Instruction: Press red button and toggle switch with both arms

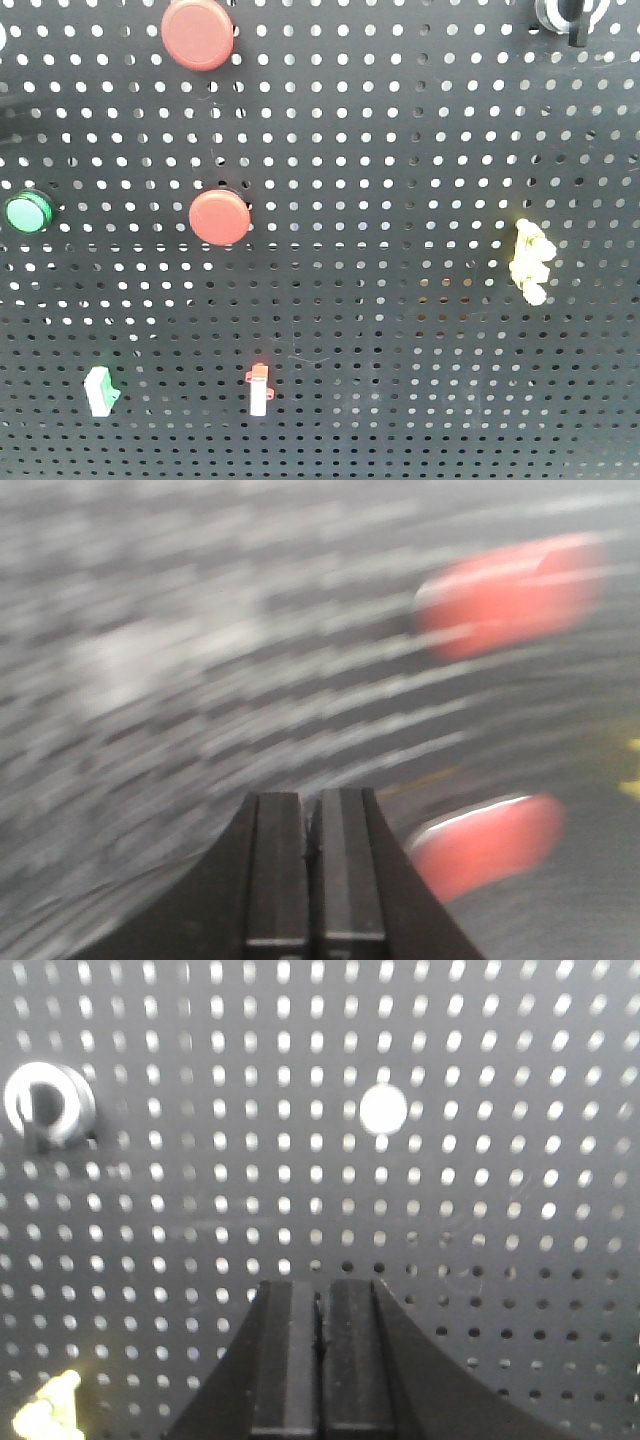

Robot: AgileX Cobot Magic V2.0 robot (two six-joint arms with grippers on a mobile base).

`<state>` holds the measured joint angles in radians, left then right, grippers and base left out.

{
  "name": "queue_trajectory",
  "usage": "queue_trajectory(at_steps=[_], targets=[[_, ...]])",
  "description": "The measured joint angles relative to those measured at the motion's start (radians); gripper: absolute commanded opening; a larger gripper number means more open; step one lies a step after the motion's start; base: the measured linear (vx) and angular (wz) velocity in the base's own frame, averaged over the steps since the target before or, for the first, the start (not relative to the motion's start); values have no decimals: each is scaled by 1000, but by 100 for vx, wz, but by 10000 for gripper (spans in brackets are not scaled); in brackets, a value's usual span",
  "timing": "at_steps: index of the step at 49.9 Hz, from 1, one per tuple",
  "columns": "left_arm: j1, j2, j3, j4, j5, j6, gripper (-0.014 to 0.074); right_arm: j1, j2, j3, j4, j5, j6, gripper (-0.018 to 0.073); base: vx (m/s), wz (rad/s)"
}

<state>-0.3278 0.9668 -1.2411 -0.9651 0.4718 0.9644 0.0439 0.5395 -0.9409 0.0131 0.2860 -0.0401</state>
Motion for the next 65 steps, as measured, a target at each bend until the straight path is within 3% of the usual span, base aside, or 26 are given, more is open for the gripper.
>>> queue_trajectory(at_steps=[6, 18, 50, 65], targets=[[-85, 90, -73, -61, 13, 60, 2, 0, 3, 0, 0, 14, 0, -3, 0, 0], [-191, 196, -165, -76, -10, 78, 2, 0, 3, 0, 0, 22, 0, -3, 0, 0], [-204, 230, -181, -104, -175, 72, 2, 0, 3, 0, 0, 22, 0, -3, 0, 0], [-209, 230, -181, -105, -173, 72, 2, 0, 3, 0, 0, 22, 0, -3, 0, 0]])
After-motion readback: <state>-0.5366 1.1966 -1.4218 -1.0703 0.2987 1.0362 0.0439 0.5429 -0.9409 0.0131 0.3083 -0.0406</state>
